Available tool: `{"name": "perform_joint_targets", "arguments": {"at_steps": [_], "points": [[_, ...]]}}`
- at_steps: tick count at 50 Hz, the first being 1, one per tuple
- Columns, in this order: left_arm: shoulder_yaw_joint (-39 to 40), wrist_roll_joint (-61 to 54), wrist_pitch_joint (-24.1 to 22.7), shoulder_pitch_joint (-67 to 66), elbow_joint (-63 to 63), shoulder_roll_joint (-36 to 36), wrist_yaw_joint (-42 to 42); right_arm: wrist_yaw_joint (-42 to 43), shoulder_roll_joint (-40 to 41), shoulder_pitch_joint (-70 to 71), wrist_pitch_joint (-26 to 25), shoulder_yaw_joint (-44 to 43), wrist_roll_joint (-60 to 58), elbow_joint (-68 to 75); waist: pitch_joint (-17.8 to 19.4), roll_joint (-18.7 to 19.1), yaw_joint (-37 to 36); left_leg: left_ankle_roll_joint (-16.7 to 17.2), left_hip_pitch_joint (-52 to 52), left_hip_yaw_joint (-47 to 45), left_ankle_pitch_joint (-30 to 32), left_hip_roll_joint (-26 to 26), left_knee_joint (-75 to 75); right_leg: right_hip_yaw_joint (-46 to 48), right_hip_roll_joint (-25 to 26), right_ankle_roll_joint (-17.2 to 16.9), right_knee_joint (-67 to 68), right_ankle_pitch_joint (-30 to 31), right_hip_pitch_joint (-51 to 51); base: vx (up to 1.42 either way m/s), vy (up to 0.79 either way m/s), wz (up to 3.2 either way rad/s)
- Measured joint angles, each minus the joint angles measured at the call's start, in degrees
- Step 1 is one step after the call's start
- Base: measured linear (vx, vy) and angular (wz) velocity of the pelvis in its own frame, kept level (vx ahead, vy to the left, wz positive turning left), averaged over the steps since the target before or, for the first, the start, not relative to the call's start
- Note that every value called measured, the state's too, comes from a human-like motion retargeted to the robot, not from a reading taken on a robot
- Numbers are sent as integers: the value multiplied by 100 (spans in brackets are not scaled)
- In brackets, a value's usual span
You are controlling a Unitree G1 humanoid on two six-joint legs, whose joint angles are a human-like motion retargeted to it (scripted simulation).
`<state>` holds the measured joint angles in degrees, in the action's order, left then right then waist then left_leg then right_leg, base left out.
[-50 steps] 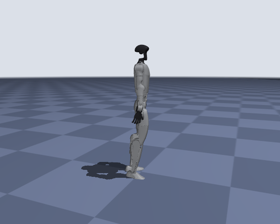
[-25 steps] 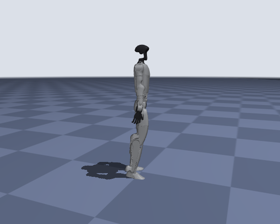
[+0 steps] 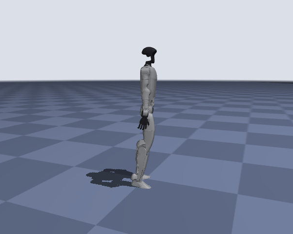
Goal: In place motions
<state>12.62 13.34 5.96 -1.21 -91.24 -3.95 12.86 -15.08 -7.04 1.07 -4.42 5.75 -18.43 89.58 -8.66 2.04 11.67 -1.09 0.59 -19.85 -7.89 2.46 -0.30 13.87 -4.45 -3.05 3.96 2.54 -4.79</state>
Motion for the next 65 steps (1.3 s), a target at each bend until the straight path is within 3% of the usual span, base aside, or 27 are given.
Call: {"name": "perform_joint_targets", "arguments": {"at_steps": [5, 7, 12, 18, 20, 25, 30, 36, 40, 42, 44, 52, 58, 65], "points": [[-7, -74, 23, 68, 133, 26, 70, 113, -101, -13, 51, -132, 140, -20, 51, -23, -168, -16, -16, -276, -57, 6, -61, -304, 10, -35, 151, 20, -182, 5, -9, -33], [-54, -102, 17, 87, 183, 47, 98, 180, -147, -29, 60, -199, 178, -17, 101, 34, 358, -58, 46, 195, -17, 59, -53, 172, -41, 19, 114, 142, -197, 3, -9, 126], [-53, -148, -1, 158, 302, 58, 163, 272, -233, -2, 55, -219, 218, 19, 90, 155, 346, -30, 188, -47, -49, -65, -125, 18, -13, 130, 479, 165, -596, -6, -5, -39], [24, -238, -22, 183, 408, 44, 221, 307, -262, -68, 43, -218, 290, 102, 109, 333, 591, -15, 248, -67, -26, -193, -169, 542, 156, 70, 644, -127, -604, -2, 0, -11], [60, -206, -18, 166, 433, 24, 199, 350, -254, -127, 49, -206, 341, 180, 104, 347, 677, 1, 215, -11, -40, -205, -147, 537, 265, 218, 557, -20, -538, 2, 8, 21], [134, -135, -29, -8, 517, -30, 134, 370, -214, -231, -16, -252, 380, 486, 11, 139, 375, 57, 30, -188, -132, -90, -61, 475, 313, 263, 147, 60, -225, 3, 9, -15], [528, -624, -158, -363, 556, 34, -33, 361, -83, -53, -107, -202, 615, 550, 27, 157, 329, 127, 36, -156, -261, -238, 233, 556, 396, 332, -65, 130, -61, -8, 12, 7], [1093, -1323, -167, -837, 387, 89, -344, 236, 131, 444, -66, 220, 723, 244, 98, 100, 311, 124, 520, -103, -223, -504, 1418, 651, 278, 340, -73, 47, 41, -14, 15, 19], [1300, -1387, -58, -1011, 195, 30, -205, 15, 290, 918, -48, 483, 713, -17, 244, 14, 355, 83, 1140, 114, 808, -725, 2830, 869, 133, 303, -91, 14, 146, -17, 15, 48], [1337, -1270, 20, -1071, 138, -25, -58, -110, 355, 1125, -31, 507, 716, -176, 378, -113, 137, -139, 1524, -9, 1264, -881, 3632, 794, 59, 295, -95, 36, 207, -17, 11, -11], [1325, -1119, 62, -1142, 105, -88, 104, -240, 387, 1322, 3, 529, 764, -301, 528, -239, -119, -315, 1832, -155, 1192, -1019, 4368, 694, 16, 327, -95, 55, 294, -11, 8, -39], [1240, -559, 203, -1379, -125, -14, 497, -166, 415, 1788, 87, 437, 773, -514, 683, -307, -572, -334, 2789, -36, 634, -903, 5582, 615, -73, 425, -102, 107, 396, -8, 14, -8], [1190, -310, 184, -1476, 48, 99, 634, -446, 440, 1787, -4, 419, 1027, -666, 665, -211, -585, -332, 2752, -67, 688, -942, 5458, 645, -70, 417, -122, 109, 449, 2, 5, 1], [1149, -328, 91, -1464, 281, 102, 608, -467, 525, 1625, 15, 523, 1090, -765, 503, -117, -397, -169, 1794, 114, 952, -662, 3911, 716, -65, 338, -149, 43, 467, 8, -2, 7]]}}
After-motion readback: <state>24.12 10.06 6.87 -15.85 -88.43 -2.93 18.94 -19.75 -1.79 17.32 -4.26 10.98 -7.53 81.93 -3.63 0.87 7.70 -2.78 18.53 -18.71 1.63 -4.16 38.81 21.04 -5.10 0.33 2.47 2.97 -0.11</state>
